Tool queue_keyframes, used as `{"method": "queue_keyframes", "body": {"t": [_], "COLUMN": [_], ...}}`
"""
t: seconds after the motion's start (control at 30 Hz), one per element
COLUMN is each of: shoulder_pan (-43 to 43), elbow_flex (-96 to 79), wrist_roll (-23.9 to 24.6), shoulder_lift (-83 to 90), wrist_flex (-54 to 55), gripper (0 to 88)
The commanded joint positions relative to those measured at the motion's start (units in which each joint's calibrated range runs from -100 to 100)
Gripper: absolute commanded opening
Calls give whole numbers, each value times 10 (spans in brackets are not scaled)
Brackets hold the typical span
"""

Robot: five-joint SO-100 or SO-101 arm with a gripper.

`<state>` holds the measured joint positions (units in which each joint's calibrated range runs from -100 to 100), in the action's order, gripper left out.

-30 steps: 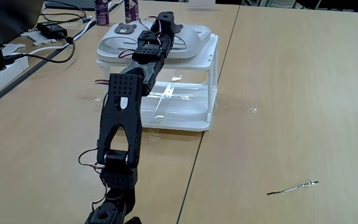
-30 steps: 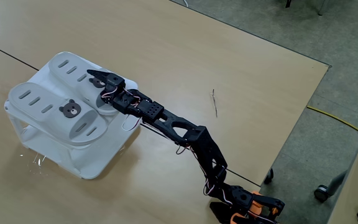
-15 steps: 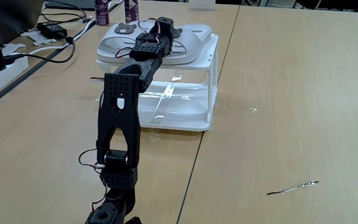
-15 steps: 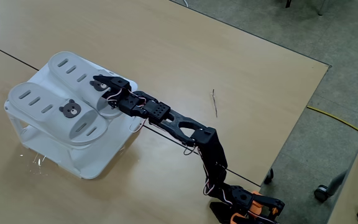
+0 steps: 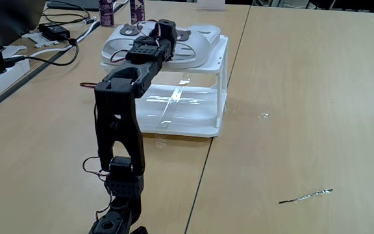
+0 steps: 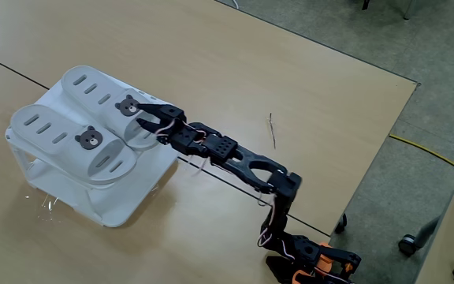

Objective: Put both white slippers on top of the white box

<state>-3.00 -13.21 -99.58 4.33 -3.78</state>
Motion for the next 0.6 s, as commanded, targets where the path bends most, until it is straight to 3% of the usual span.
{"method": "queue_keyframes", "body": {"t": [0.0, 0.07, 0.13, 0.27, 0.43, 0.57], "shoulder_pan": [6, 7, 22, 97, 159, 170], "elbow_flex": [-83, -111, -102, -159, -379, -517], "wrist_roll": [-4, -4, -4, -4, -4, -4], "shoulder_lift": [156, 199, 212, 202, 204, 205], "wrist_flex": [0, 9, 71, 335, 707, 876], "gripper": [156, 147, 34, 8, 8, 8]}}
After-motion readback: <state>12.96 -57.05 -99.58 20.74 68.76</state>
